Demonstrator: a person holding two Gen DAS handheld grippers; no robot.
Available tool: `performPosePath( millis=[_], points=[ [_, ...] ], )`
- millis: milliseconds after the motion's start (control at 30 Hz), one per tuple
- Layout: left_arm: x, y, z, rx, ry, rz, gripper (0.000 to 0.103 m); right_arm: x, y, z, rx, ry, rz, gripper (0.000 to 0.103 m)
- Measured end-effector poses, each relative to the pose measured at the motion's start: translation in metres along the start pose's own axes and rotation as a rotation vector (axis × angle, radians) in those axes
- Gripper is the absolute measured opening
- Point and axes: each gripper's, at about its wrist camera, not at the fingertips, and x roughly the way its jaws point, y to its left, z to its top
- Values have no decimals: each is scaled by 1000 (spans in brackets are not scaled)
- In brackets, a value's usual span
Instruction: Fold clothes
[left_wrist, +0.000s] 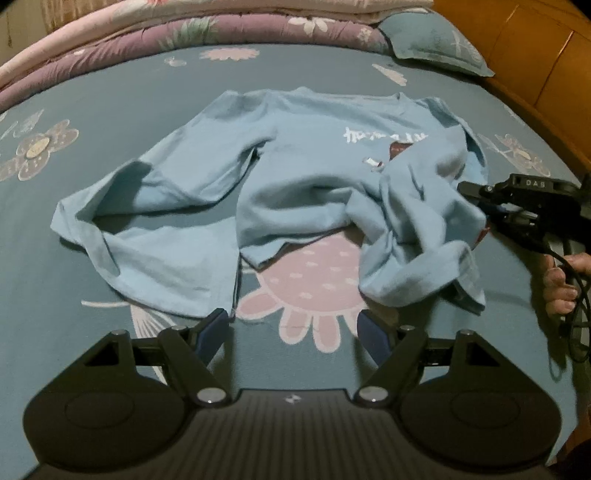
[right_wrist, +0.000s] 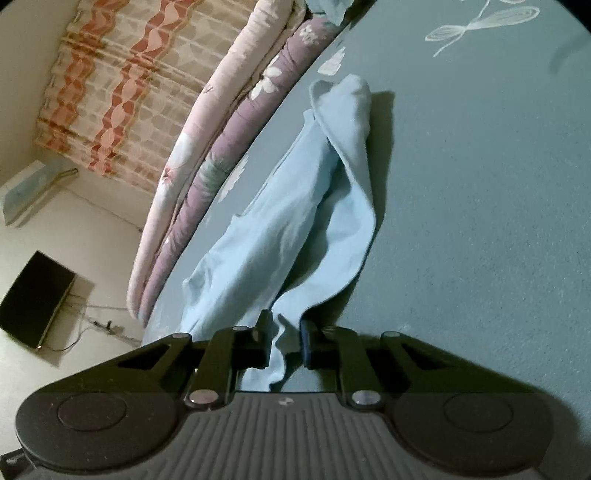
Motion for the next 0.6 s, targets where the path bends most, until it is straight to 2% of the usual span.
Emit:
performPosePath(
  millis=[133,200,233,333,600],
  points=[
    [3,-4,3,11,2,5,77,14,7,1,-14,-6,-25,19],
    [2,-8,3,26,0,-1,77,22,14,1,-54,-1,-53,11],
    [2,-10,3,30,1,-1,77,22,14,1,-61,2,-70,1],
    [1,-13,2,36,3,2,77,18,11,2,-41,19,-78,1],
    [-6,-20,6,32,-13,11,77,-19,41,11,-228,27,-176,3]
  ],
)
